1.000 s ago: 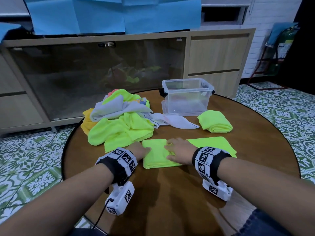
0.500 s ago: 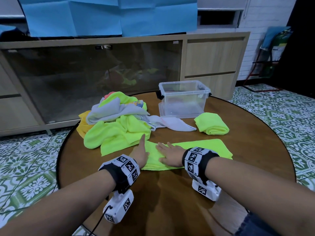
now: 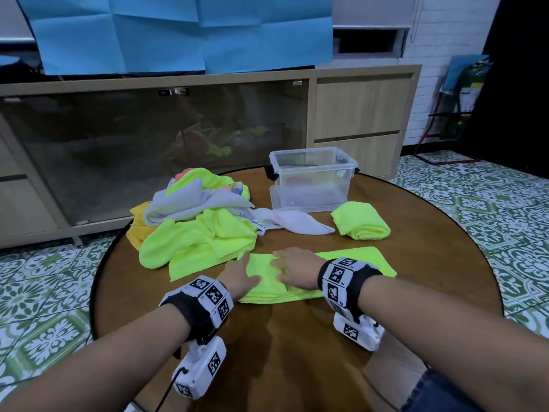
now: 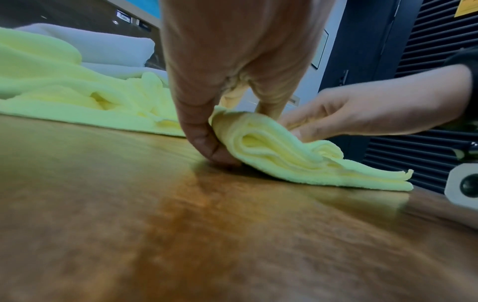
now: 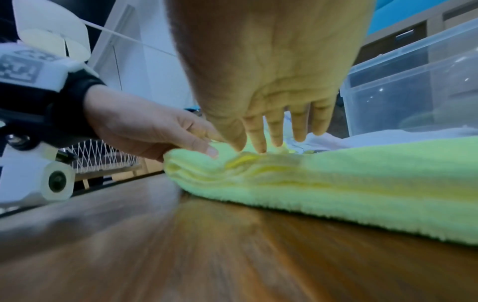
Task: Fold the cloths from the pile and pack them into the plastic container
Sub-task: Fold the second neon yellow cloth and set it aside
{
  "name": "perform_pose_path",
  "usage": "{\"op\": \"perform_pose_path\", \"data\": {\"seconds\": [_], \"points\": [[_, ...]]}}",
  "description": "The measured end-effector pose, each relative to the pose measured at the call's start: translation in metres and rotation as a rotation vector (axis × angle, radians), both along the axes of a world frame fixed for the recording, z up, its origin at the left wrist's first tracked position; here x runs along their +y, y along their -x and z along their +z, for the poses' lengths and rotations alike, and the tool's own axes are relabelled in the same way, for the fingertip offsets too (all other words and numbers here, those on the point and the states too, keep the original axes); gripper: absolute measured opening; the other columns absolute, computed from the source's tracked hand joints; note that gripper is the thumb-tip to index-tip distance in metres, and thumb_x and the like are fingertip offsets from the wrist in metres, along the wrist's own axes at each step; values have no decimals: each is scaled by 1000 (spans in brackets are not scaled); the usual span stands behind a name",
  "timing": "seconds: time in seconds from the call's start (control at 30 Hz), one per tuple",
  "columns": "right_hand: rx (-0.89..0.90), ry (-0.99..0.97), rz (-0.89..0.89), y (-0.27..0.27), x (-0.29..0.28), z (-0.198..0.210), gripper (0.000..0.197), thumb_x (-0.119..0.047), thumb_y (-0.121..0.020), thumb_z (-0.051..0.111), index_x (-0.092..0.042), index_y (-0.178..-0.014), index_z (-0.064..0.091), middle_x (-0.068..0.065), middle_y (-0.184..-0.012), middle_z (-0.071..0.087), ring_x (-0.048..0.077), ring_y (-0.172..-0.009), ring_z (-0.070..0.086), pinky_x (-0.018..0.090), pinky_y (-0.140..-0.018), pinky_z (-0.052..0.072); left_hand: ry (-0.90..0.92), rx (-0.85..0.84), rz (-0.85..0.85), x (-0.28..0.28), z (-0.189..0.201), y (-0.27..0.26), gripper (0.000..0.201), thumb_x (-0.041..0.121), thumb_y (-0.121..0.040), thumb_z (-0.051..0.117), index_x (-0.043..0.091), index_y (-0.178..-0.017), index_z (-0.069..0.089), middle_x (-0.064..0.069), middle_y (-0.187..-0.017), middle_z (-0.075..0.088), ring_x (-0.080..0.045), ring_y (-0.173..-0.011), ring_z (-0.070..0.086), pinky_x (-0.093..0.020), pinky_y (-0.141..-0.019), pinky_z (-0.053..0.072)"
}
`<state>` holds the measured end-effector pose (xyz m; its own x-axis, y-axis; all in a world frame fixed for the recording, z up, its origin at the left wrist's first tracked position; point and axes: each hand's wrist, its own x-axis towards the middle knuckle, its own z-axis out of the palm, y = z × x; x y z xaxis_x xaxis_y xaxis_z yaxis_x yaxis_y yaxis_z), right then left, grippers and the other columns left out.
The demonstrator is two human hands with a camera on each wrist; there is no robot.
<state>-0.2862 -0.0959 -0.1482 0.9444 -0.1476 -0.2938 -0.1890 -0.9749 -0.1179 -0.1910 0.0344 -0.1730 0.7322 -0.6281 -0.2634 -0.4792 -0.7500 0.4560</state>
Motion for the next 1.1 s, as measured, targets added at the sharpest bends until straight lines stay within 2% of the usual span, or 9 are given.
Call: {"op": "perform_pose_path", "data": {"seconds": [0.1,0.3,0.4,0.5,0.6,0.73,0.83,1.0,1.1], "points": [[-182,-188,-108,1,-1,8,34,-17,-98,41,-9,-126,58,8,-136,52,25,-121,49,32,-99,39,72,-4,15,-1,7,2,76,26,-93,55,16,-151,7,-13,-154,23,-26,-137,32,-29,-104,34],[-172,-517,-362,-4,-1,6,32,-5,-96,39,-1,-118,62,11,-105,63,18,-85,54,21,-61,42,438,201,147,-8,15,-2,68,20,-93,54,18,-149,17,-14,-139,46,-32,-122,49,-33,-98,43],[-209,-759,-492,2,-7,12,51,-36,-102,25,0,-130,50,15,-118,57,24,-96,56,27,-66,42,671,436,224,-15,25,6,56,2,-96,44,15,-145,23,-5,-91,54,-25,-75,56,-27,-60,53],[-232,-882,-543,8,-16,17,76,-60,-94,8,-8,-137,42,13,-130,51,27,-114,52,33,-82,43,709,490,141,-20,26,14,49,-8,-95,38,5,-141,29,-6,-94,53,-20,-71,54,-26,-48,53],[-161,-1065,-554,12,-19,20,76,-66,-91,19,-10,-132,48,10,-111,57,21,-89,55,33,-79,47,574,363,18,-22,27,23,48,-1,-94,46,8,-140,34,-5,-122,52,-18,-94,55,-18,-58,50],[-133,-1360,-543,17,-18,15,41,-47,-96,38,-18,-123,50,7,-108,58,19,-93,58,30,-72,53,559,182,-99,-31,23,28,41,6,-94,49,9,-134,46,-6,-131,52,-20,-115,51,-21,-86,43],[-98,-1459,-620,18,-18,7,25,-33,-100,37,-16,-110,52,5,-94,59,16,-81,59,26,-64,56,414,72,-152,-35,20,31,42,15,-100,40,9,-141,37,-12,-148,31,-23,-139,27,-27,-110,22],[-37,-1331,-709,23,-23,3,37,-31,-102,35,-6,-127,43,17,-121,55,27,-93,58,31,-63,56,45,-32,-317,-37,9,43,54,27,-103,28,13,-150,7,-11,-158,0,-24,-146,-3,-32,-115,6],[-97,-1111,-762,29,-34,7,39,-37,-101,34,-3,-118,45,16,-105,56,27,-84,58,31,-58,52,-73,-57,-350,-39,7,44,56,29,-103,28,15,-151,3,-11,-158,-5,-26,-146,-6,-35,-116,4]]}}
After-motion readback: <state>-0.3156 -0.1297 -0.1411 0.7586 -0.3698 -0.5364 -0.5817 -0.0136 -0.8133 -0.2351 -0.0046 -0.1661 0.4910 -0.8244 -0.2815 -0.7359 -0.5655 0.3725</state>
